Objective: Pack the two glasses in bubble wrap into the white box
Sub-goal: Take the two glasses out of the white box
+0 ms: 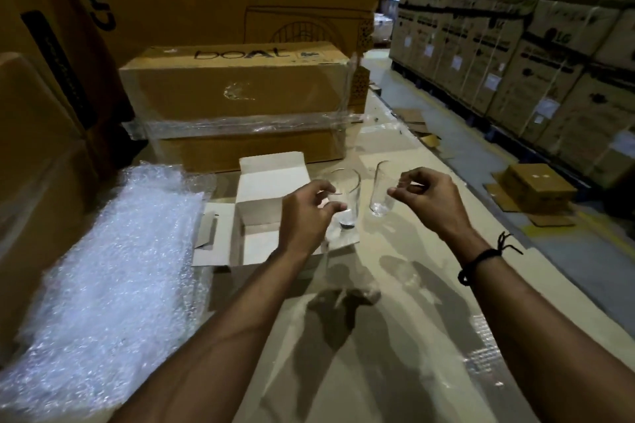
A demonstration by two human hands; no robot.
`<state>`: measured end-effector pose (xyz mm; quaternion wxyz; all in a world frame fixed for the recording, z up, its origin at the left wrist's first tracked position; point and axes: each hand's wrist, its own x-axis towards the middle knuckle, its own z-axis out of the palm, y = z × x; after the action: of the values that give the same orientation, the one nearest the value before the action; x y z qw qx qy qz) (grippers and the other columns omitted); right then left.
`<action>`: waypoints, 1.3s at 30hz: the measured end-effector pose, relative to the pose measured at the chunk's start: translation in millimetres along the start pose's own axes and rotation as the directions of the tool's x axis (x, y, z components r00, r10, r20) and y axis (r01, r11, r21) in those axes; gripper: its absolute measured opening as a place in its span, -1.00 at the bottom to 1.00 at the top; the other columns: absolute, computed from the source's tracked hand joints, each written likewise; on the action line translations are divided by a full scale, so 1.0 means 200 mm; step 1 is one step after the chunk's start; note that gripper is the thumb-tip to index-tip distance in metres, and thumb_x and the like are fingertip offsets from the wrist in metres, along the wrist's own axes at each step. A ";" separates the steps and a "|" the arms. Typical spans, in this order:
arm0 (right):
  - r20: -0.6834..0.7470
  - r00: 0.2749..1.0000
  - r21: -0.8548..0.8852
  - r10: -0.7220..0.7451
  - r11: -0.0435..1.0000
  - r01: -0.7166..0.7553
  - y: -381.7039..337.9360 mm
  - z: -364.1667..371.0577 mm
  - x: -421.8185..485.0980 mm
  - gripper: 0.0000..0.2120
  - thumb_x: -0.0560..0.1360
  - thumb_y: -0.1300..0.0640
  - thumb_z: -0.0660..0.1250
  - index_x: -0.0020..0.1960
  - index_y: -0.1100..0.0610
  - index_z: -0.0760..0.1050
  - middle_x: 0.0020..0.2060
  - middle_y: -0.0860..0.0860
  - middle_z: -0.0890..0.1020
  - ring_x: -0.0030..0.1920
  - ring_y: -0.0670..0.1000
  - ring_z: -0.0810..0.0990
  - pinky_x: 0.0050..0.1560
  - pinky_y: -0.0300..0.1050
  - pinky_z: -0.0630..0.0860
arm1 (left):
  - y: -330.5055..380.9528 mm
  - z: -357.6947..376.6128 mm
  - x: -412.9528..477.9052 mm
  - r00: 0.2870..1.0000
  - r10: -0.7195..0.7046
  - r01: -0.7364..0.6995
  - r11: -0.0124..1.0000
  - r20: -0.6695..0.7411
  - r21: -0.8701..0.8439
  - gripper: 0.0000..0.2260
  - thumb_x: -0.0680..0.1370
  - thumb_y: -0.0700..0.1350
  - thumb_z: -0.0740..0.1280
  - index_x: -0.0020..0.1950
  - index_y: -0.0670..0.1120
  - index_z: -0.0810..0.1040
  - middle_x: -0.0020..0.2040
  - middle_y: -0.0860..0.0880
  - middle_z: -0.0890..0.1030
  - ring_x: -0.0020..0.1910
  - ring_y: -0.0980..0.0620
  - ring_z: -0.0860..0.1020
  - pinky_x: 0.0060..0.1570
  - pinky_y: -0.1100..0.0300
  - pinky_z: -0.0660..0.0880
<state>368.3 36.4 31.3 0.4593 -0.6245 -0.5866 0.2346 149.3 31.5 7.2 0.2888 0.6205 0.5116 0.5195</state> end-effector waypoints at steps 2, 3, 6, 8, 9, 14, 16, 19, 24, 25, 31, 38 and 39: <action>0.010 0.999 -0.075 0.032 0.997 -0.031 0.11 -0.04 0.02 -0.77 0.32 0.09 0.57 -0.14 0.14 0.57 -0.16 -0.02 0.67 -0.12 -0.08 0.66 -0.08 -0.14 0.59 | -0.01 0.15 0.04 0.999 -0.008 0.004 0.998 0.049 0.067 -0.78 0.36 -0.24 0.56 -0.03 -0.12 0.66 -0.05 -0.05 0.69 -0.01 0.07 0.65 -0.03 0.03 0.62; 0.015 0.999 -0.109 0.050 0.993 -0.048 0.16 -0.05 0.03 -0.76 0.31 0.08 0.57 -0.14 0.13 0.58 -0.18 -0.02 0.67 -0.11 -0.07 0.66 -0.09 -0.14 0.59 | -0.01 0.21 0.06 0.997 -0.018 0.010 0.993 0.074 0.116 -0.78 0.36 -0.22 0.56 -0.02 -0.12 0.66 -0.04 -0.06 0.69 0.00 0.05 0.65 -0.03 0.02 0.62; 0.020 0.995 -0.174 0.098 0.980 -0.093 0.32 -0.06 0.05 -0.77 0.28 0.08 0.59 -0.18 0.09 0.58 -0.20 -0.02 0.67 -0.09 -0.04 0.65 -0.06 -0.09 0.58 | -0.06 0.37 0.09 0.987 -0.042 -0.006 0.952 0.152 0.306 -0.78 0.38 -0.18 0.55 -0.01 -0.09 0.67 -0.03 -0.05 0.70 0.00 -0.01 0.63 -0.02 0.09 0.57; 0.019 0.993 -0.181 0.118 0.977 -0.112 0.39 -0.05 0.07 -0.78 0.27 0.09 0.59 -0.20 0.09 0.57 -0.21 0.01 0.67 -0.10 -0.02 0.65 -0.06 -0.06 0.58 | -0.08 0.43 0.09 0.980 -0.071 -0.016 0.904 0.187 0.428 -0.79 0.41 -0.14 0.53 0.02 -0.05 0.66 -0.02 -0.05 0.69 -0.01 -0.05 0.62 -0.07 0.12 0.54; 0.017 0.992 -0.179 0.126 0.976 -0.121 0.41 -0.05 0.08 -0.78 0.26 0.09 0.59 -0.21 0.09 0.57 -0.22 0.03 0.67 -0.10 0.00 0.65 -0.06 -0.04 0.58 | -0.09 0.44 0.08 0.978 -0.082 -0.022 0.876 0.193 0.482 -0.79 0.43 -0.11 0.52 0.04 -0.03 0.66 -0.01 -0.06 0.69 -0.02 -0.06 0.61 -0.10 0.13 0.52; 0.032 0.987 -0.168 0.158 0.974 -0.150 0.50 -0.02 0.10 -0.76 0.25 0.10 0.60 -0.26 0.04 0.53 -0.24 0.05 0.66 -0.12 0.02 0.65 -0.07 -0.01 0.57 | -0.12 0.47 0.05 0.978 -0.051 -0.081 0.800 0.201 0.595 -0.76 0.44 -0.04 0.50 0.08 -0.03 0.64 0.01 -0.10 0.69 0.03 -0.11 0.55 -0.18 0.16 0.36; 0.027 0.985 -0.154 0.172 0.974 -0.166 0.52 -0.01 0.09 -0.76 0.24 0.11 0.60 -0.27 0.03 0.52 -0.25 0.04 0.66 -0.12 0.00 0.64 -0.07 -0.02 0.58 | -0.12 0.47 0.06 0.977 -0.042 -0.099 0.782 0.210 0.615 -0.72 0.44 -0.01 0.51 0.10 -0.05 0.64 0.04 -0.12 0.67 0.05 -0.12 0.54 -0.15 0.15 0.36; 0.055 0.981 -0.159 0.186 0.972 -0.175 0.53 -0.01 0.09 -0.76 0.24 0.13 0.60 -0.24 0.04 0.54 -0.22 0.02 0.66 -0.07 0.01 0.64 -0.03 -0.04 0.57 | -0.14 0.45 0.07 0.962 -0.093 -0.098 0.764 0.258 0.637 -0.64 0.44 0.04 0.50 0.19 -0.03 0.60 0.17 -0.12 0.63 0.16 -0.11 0.50 0.02 0.12 0.40; 0.050 0.999 -0.327 0.019 0.945 -0.001 0.42 -0.06 0.03 -0.56 0.34 0.07 0.55 0.16 0.12 0.53 0.18 0.06 0.55 0.23 0.05 0.48 0.17 -0.19 0.36 | -0.07 0.33 0.03 0.932 -0.077 -0.132 0.839 0.355 0.528 -0.41 0.52 -0.02 0.44 0.51 0.00 0.32 0.52 -0.09 0.30 0.52 -0.06 0.16 0.47 0.05 0.09; -0.014 0.996 -0.340 -0.093 0.937 0.083 0.37 -0.04 0.00 -0.60 0.39 0.06 0.51 0.17 0.13 0.53 0.22 0.09 0.53 0.27 0.08 0.46 0.23 -0.15 0.35 | -0.07 0.28 0.01 0.947 -0.037 -0.137 0.852 0.319 0.506 -0.46 0.54 -0.03 0.41 0.50 -0.01 0.35 0.51 -0.07 0.32 0.52 -0.05 0.18 0.47 0.04 0.09; 0.281 0.908 -0.253 -0.310 0.889 0.382 0.06 0.36 -0.31 -0.66 0.53 -0.03 0.31 0.25 0.07 0.51 0.33 0.04 0.47 0.32 0.05 0.43 0.31 -0.02 0.40 | -0.26 -0.20 -0.23 0.991 0.108 -0.035 0.775 -0.079 0.631 -0.77 0.54 -0.08 0.36 0.17 -0.07 0.65 0.26 -0.07 0.60 0.33 -0.11 0.48 0.41 -0.06 0.22; 0.462 0.857 -0.537 -0.229 0.697 0.476 0.07 0.78 -0.38 -0.43 0.55 -0.25 0.00 0.44 0.01 0.32 0.46 0.10 0.30 0.48 0.12 0.18 0.46 0.07 0.11 | -0.53 -0.57 -0.44 0.998 -0.053 0.053 0.604 -0.026 0.796 -0.58 0.50 0.03 0.22 0.27 -0.11 0.60 0.39 -0.21 0.47 0.38 -0.23 0.41 0.39 -0.11 0.25; 0.471 0.851 -0.567 -0.230 0.660 0.493 0.07 0.79 -0.37 -0.46 0.58 -0.24 -0.01 0.44 0.00 0.32 0.46 0.09 0.30 0.49 0.13 0.16 0.46 0.07 0.10 | -0.54 -0.57 -0.44 0.997 -0.076 0.049 0.622 -0.001 0.781 -0.57 0.49 0.02 0.23 0.29 -0.12 0.58 0.41 -0.22 0.44 0.39 -0.24 0.40 0.39 -0.09 0.26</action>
<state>229.5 15.0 -73.5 0.1262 -0.5607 -0.8181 0.0200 10.6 -36.6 -86.3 0.0175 0.6744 0.7027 0.2263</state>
